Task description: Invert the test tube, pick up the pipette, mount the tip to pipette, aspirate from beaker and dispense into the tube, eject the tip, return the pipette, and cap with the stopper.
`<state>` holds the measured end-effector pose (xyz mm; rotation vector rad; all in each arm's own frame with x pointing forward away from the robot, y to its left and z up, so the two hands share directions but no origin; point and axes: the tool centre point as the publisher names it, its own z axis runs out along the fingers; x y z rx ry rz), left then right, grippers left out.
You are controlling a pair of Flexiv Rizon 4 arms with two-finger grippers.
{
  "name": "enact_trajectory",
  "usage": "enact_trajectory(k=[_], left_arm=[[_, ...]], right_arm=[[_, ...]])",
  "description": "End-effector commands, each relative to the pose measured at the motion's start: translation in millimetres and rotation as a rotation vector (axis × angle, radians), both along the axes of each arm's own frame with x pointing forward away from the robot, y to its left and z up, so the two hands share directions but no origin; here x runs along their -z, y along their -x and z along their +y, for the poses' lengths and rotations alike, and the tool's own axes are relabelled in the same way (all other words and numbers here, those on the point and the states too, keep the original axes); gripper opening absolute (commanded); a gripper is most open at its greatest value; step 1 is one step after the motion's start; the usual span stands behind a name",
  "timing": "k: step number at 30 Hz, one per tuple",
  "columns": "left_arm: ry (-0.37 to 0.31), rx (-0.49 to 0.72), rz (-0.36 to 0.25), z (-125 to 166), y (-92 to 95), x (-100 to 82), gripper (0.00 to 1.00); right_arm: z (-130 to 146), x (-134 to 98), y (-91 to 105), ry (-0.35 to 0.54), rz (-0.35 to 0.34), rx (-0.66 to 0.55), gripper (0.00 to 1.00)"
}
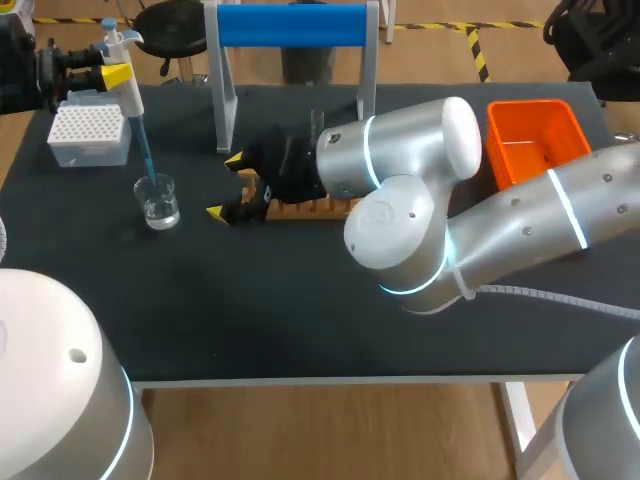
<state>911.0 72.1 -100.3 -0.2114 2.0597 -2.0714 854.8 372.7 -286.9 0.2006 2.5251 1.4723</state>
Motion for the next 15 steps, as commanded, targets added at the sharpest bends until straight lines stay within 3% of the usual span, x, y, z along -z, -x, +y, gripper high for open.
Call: enact_trajectory(k=[1, 15], left_arm=[[0.000, 0.001, -0.001, 0.5, 0.1, 0.1, 0.00], [0.000, 0.001, -0.001, 0.5, 0.1, 0.1, 0.00]], right_arm=[[-0.2, -2.1, 0.2, 0.008, 0.003, -0.001, 1.00], [3.4, 1.4, -5.6, 0.023, 0.012, 0.047, 1.00]])
